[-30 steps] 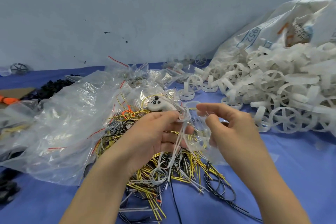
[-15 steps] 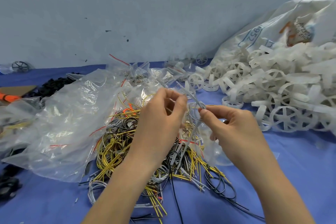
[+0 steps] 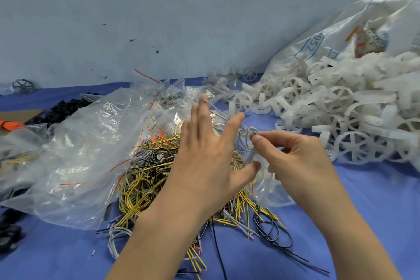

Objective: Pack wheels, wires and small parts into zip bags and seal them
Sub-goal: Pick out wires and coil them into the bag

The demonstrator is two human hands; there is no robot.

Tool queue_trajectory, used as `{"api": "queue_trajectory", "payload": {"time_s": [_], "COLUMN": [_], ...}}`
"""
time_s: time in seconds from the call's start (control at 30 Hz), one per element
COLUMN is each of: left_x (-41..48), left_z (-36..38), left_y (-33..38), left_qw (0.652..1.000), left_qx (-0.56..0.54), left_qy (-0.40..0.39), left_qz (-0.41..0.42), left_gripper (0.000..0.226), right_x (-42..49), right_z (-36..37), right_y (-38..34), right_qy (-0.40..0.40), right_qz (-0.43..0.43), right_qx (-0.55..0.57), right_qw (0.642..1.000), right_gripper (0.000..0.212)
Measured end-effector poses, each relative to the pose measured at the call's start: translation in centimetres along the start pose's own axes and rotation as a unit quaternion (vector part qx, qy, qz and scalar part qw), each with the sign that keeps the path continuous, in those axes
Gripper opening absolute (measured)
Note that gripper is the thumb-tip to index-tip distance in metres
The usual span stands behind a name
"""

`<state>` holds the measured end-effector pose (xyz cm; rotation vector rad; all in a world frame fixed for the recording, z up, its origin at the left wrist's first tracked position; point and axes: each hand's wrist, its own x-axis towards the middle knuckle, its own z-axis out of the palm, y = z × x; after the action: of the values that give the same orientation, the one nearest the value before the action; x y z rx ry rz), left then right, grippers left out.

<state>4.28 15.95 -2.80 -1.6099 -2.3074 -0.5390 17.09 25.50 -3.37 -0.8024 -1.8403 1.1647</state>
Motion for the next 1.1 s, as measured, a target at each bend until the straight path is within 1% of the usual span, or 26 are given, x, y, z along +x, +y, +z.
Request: {"api": "queue_trajectory", "payload": {"time_s": [0.13,0.2,0.3,0.37,0.43,0.53,0.63,0.7,0.77,0.83,0.9,0.97,1.03,1.1], "left_x": [-0.2,-0.3,-0.3,-0.4,-0.6,-1.0,-1.0,-1.0,-0.9,-1.0,-1.1,-1.1,-1.0,-0.9], "left_z": [0.7,0.6,0.1,-0.2,-0.3,-0.4,-1.2,-2.3,-3.6,-5.0,-5.9,-6.0,-5.3,-4.4], "left_y": [0.6,0.6,0.3,0.2,0.2,0.4,0.2,-0.3,-1.1,-1.8,-1.9,-1.2,-0.5,0.0], "left_qw": [0.998,0.997,0.995,0.992,0.989,0.987,0.990,0.994,0.996,0.996,0.997,0.998,0.998,0.997], "left_qx": [0.006,0.006,0.052,0.043,0.035,0.026,0.013,-0.009,-0.056,-0.085,-0.067,-0.005,0.006,-0.042], "left_qy": [0.053,0.068,0.082,0.098,0.114,0.131,0.110,0.093,0.056,0.006,-0.030,-0.061,-0.067,-0.063], "left_qz": [-0.045,-0.047,0.028,0.064,0.083,0.091,0.082,0.063,0.030,0.019,0.021,0.017,0.018,0.034], "left_gripper": [0.069,0.059,0.046,0.039,0.035,0.032,0.030,0.027,0.025,0.030,0.033,0.033,0.033,0.033], "right_x": [0.0,0.0,0.1,0.2,0.2,0.2,0.2,0.2,0.2,-0.1,-0.5,-0.9,-1.1,-1.4], "right_z": [0.0,-0.1,-0.4,-0.7,-0.9,-1.1,-1.3,-1.4,-1.5,-1.2,-0.5,0.3,1.0,1.6], "right_y": [-0.1,-0.2,-0.2,-0.3,-0.4,-0.4,-0.5,-0.5,-0.4,-0.5,-0.9,-1.4,-1.6,-1.7], "right_qy": [0.002,0.008,0.030,0.037,0.036,0.030,0.034,0.043,0.057,0.065,0.066,0.064,0.044,0.008], "right_qz": [-0.001,-0.008,-0.004,-0.001,0.001,0.006,0.011,-0.001,-0.020,-0.046,-0.086,-0.130,-0.154,-0.157], "right_qx": [0.018,0.028,0.041,0.049,0.058,0.073,0.092,0.087,0.049,0.007,-0.032,-0.087,-0.133,-0.155], "right_qw": [1.000,1.000,0.999,0.998,0.998,0.997,0.995,0.995,0.997,0.997,0.994,0.986,0.978,0.975], "right_gripper": [0.007,0.010,0.009,0.011,0.011,0.012,0.011,0.008,0.010,0.014,0.018,0.020,0.020,0.023]}}
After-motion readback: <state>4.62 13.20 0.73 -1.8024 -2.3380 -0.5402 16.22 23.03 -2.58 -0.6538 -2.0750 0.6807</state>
